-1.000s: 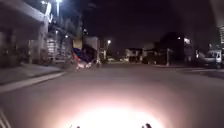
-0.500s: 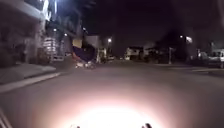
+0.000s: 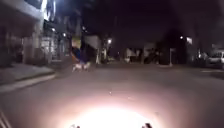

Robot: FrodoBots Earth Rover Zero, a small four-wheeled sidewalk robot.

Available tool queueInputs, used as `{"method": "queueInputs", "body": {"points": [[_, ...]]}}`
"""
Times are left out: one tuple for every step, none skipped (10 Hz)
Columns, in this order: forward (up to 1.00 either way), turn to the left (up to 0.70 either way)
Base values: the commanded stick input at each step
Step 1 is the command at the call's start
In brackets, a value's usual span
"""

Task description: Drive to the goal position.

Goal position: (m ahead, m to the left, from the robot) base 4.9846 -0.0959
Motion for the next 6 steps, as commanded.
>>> {"method": "queueInputs", "body": {"points": [[0.7, 0.0], [0.7, 0.0], [0.7, 0.0], [0.7, 0.0], [0.7, 0.0], [0.7, 0.0]]}}
